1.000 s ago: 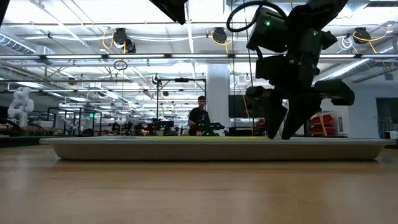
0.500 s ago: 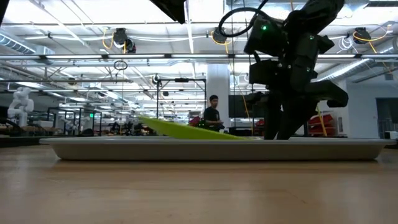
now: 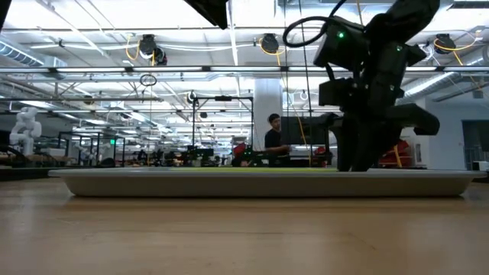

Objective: Pick and place plate/cup/fork/spoon on tray
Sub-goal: Adjust the yellow spoon on the gray serving tray

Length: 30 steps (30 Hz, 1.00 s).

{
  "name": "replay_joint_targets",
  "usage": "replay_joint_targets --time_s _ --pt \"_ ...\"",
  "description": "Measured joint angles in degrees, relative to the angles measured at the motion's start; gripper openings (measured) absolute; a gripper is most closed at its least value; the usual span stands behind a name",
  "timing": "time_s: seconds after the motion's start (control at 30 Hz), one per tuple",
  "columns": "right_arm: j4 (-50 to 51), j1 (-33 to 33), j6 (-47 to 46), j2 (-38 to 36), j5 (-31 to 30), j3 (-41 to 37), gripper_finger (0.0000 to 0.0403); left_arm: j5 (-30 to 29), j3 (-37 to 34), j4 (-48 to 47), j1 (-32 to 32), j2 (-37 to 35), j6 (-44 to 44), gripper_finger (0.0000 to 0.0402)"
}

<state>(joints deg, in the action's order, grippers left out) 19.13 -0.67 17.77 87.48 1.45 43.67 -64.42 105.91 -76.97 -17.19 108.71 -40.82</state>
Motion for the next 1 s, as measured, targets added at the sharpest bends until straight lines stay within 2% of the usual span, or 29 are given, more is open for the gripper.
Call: replay_joint_targets --time_s 0.23,0.47,0.63,0.77,0.87,1.0 --pt "-0.6 0.0 -4.2 0.0 0.0 -1.9 0.0121 0.0 0.0 0.0 -0.1 0.0 0.0 0.0120" --pt "3.9 0.0 -12.3 0.1 -0.3 -2.0 0.0121 0.0 0.0 0.0 -0.1 0.0 0.0 0.0120" --pt "7.9 0.5 -17.9 0.1 -4.0 -2.0 0.0121 0.0 0.0 0.0 -0.1 0.0 0.0 0.0120" --pt "9.9 0.5 -22.4 0.1 -4.4 -2.0 0.0121 0.0 0.0 0.1 -0.1 0.0 0.0 0.0120" --pt "10.3 0.5 -23.1 -1.7 -5.2 -2.1 0.0121 0.0 0.0 0.1 -0.1 0.0 0.0 0.0120" --pt "12.5 0.5 -20.8 -7.6 -10.1 -2.5 0.0121 0.0 0.0 0.1 -0.1 0.0 0.0 0.0120"
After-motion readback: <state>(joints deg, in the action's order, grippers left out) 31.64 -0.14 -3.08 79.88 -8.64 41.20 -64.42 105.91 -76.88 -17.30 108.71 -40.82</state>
